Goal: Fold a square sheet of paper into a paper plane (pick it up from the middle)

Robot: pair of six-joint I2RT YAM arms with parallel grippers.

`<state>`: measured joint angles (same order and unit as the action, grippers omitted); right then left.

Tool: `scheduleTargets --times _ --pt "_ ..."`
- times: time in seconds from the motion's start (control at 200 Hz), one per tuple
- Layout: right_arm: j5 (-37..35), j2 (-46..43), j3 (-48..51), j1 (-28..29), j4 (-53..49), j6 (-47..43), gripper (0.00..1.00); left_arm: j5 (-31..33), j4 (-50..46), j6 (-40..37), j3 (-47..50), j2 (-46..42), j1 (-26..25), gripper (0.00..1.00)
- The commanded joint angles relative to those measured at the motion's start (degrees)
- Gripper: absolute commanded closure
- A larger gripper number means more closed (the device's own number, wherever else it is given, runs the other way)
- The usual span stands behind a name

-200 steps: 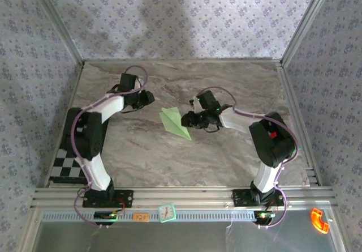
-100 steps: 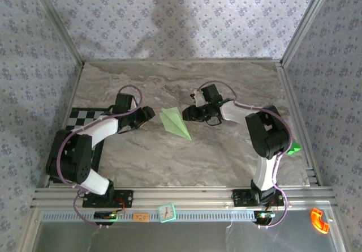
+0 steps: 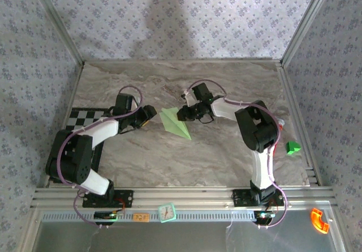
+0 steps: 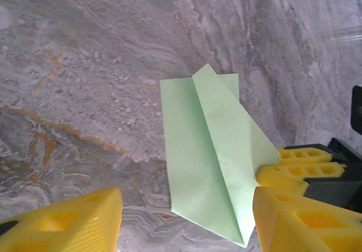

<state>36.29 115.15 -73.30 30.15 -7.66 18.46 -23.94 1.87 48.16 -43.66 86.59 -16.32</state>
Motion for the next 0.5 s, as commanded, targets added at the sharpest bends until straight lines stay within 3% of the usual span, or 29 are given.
scheduleTargets --times 0.0,0.22,0.495 --pt "1.59 -4.82 1.49 -1.0 4.65 3.14 0.91 -3.58 3.99 0.91 0.45 -2.68 -0.65 0.37" --pt "6.31 -12.52 8.19 -3.54 18.77 15.27 0.91 -8.72 12.22 4.46 -0.39 -3.93 -3.65 0.35" --pt "10.96 -15.11 12.04 -4.86 34.35 33.14 0.92 -11.72 21.7 7.9 -4.06 0.26 -9.29 0.33"
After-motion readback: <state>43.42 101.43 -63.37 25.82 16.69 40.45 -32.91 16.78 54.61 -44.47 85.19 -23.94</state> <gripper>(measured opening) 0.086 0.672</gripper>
